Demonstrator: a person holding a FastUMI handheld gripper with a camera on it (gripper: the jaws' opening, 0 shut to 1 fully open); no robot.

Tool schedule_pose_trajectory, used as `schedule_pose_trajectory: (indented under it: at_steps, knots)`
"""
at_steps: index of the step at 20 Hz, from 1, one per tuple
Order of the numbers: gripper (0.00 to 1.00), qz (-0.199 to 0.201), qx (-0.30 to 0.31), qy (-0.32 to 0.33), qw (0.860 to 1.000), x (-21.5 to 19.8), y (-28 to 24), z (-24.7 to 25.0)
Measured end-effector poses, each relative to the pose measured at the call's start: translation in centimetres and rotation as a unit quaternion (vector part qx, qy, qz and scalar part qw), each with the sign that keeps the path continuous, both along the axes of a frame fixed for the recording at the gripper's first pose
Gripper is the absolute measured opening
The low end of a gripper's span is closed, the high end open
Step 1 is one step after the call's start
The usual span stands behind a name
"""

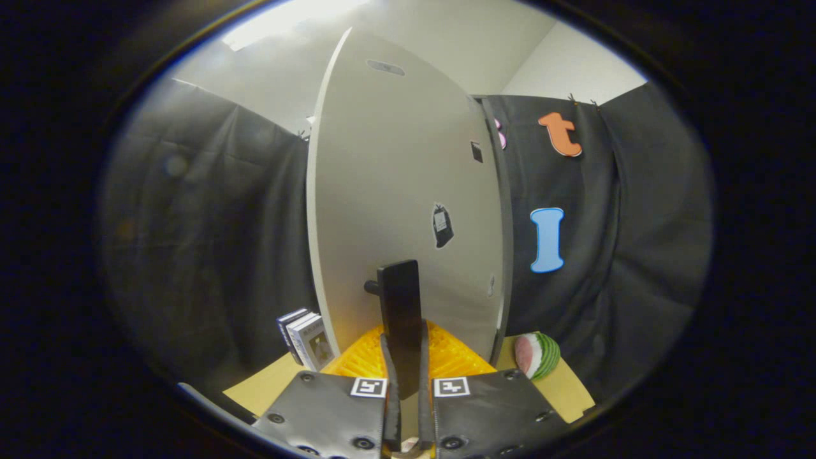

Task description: Open the shoe cabinet door, grab the shoes and put them into the shoe cabinet, then close the shoe cabinet door.

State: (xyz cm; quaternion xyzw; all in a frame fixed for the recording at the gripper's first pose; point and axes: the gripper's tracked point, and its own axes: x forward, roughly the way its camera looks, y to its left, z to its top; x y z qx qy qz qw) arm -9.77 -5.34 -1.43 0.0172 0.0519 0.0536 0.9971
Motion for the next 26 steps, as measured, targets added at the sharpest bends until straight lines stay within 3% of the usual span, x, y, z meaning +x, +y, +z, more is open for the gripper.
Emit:
schedule_pose_trajectory:
  at_steps: [20, 26]
  knots:
    - [0.06, -0.094, 0.009, 0.004, 0.996, -2.9, -13.5, 0.7]
    - [0.03, -0.084, 0.014, 0.003, 0.996, -2.9, -16.1, 0.9]
